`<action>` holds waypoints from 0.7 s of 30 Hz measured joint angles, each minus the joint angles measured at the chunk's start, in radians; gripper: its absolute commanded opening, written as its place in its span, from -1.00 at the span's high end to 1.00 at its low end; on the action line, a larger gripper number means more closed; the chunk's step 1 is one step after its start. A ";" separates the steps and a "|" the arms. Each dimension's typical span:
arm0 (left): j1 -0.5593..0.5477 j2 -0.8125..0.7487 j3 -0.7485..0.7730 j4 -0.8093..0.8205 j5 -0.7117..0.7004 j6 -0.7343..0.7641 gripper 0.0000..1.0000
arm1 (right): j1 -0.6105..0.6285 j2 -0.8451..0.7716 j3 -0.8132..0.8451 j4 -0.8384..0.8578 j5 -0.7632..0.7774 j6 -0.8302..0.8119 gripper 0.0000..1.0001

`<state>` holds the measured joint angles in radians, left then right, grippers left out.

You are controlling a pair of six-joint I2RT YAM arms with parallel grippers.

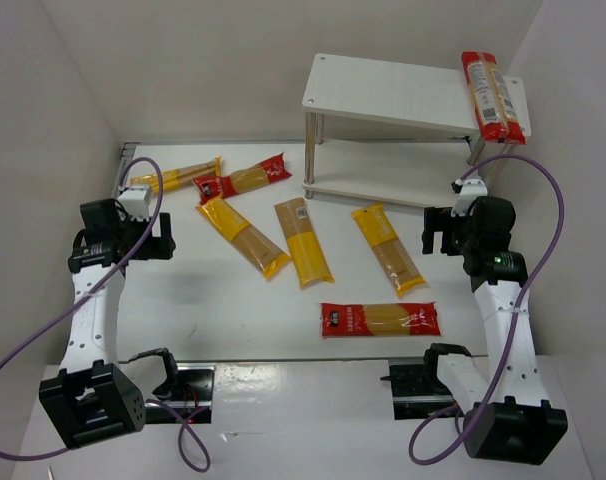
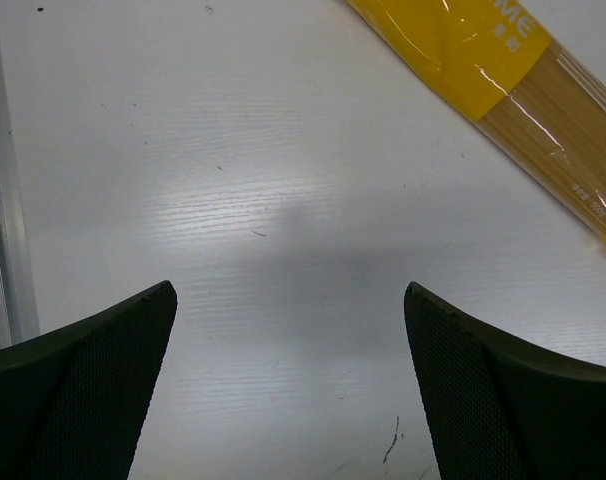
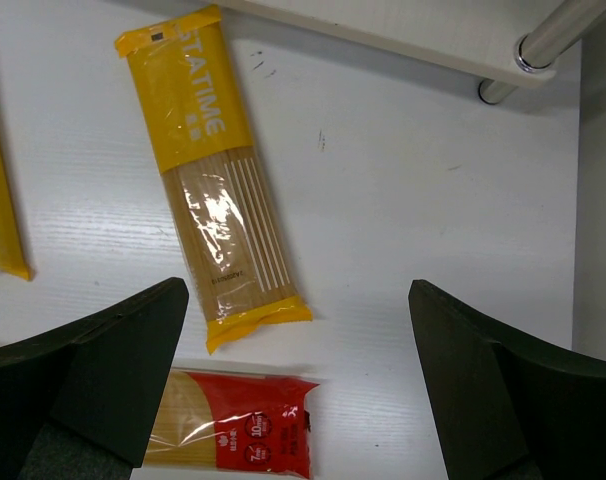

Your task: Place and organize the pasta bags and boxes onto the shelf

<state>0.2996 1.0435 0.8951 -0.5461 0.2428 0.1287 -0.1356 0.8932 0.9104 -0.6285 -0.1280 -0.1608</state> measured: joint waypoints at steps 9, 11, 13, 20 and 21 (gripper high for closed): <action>0.000 0.018 0.000 0.000 0.019 0.002 -1.00 | 0.000 0.013 0.000 0.000 0.000 0.000 -0.99; 0.000 0.025 0.000 0.000 0.023 0.002 -1.00 | 0.000 0.020 0.000 0.000 -0.001 0.000 -0.99; 0.000 0.028 0.000 0.000 0.024 0.002 -1.00 | 0.000 0.026 0.000 0.000 -0.001 0.000 -0.99; 0.000 0.028 0.000 0.000 0.025 0.002 -1.00 | 0.000 0.040 0.000 0.002 -0.006 -0.001 -0.99; 0.000 0.028 0.000 0.000 0.025 0.002 -1.00 | 0.000 0.043 0.000 0.002 -0.007 -0.001 -0.99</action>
<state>0.2996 1.0714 0.8951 -0.5465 0.2680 0.1307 -0.1356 0.9363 0.9104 -0.6266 -0.1352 -0.1616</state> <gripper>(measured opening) 1.000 0.994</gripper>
